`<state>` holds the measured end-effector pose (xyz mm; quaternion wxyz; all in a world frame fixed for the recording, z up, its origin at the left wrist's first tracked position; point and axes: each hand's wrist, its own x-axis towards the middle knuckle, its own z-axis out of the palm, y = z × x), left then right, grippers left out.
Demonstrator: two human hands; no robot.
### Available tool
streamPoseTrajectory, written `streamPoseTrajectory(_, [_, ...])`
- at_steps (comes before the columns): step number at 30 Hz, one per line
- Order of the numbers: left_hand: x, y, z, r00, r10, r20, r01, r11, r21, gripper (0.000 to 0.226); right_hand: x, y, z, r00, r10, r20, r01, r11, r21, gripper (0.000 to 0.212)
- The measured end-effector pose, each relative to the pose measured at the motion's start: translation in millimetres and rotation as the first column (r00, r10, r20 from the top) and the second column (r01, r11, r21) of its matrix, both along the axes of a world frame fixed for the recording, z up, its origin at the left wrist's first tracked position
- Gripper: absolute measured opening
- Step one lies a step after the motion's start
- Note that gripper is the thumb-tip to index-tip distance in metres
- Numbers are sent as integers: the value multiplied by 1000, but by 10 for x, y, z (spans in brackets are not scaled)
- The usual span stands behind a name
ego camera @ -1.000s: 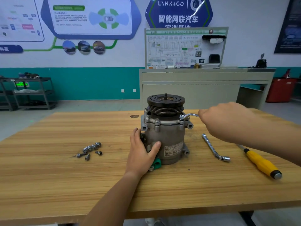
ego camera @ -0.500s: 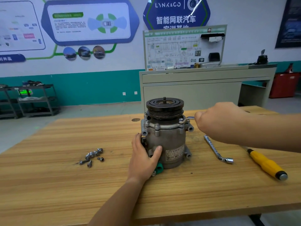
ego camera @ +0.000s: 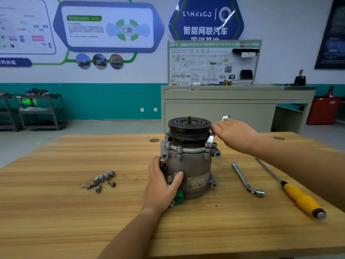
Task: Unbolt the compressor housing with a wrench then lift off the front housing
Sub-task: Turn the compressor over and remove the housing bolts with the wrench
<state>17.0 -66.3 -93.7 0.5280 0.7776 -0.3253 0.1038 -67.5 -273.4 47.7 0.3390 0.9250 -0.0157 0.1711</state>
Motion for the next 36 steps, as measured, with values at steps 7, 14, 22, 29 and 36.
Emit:
streamPoseTrajectory(7, [17,-14,-5,1000,4,4,-4,1000,10,85,-499,68,-110,798,-6,603,-374,780,502,34])
streamPoseTrajectory(14, [17,-14,-19,1000,1,6,-1,1000,-14,81,-756,383,-198,983,-151,101,59,790,611,35])
streamPoseTrajectory(22, [-29,1,13,999,29,15,-30,999,13,84,-735,585,-129,942,-327,75,302,925,233,15])
streamPoseTrajectory(29, [-44,8,45,996,73,55,-76,996,53,88,-681,620,-81,939,-343,34,337,934,119,14])
streamPoseTrajectory(36, [-53,0,58,993,100,63,-105,992,75,88,-672,427,148,964,-216,-155,199,973,-118,21])
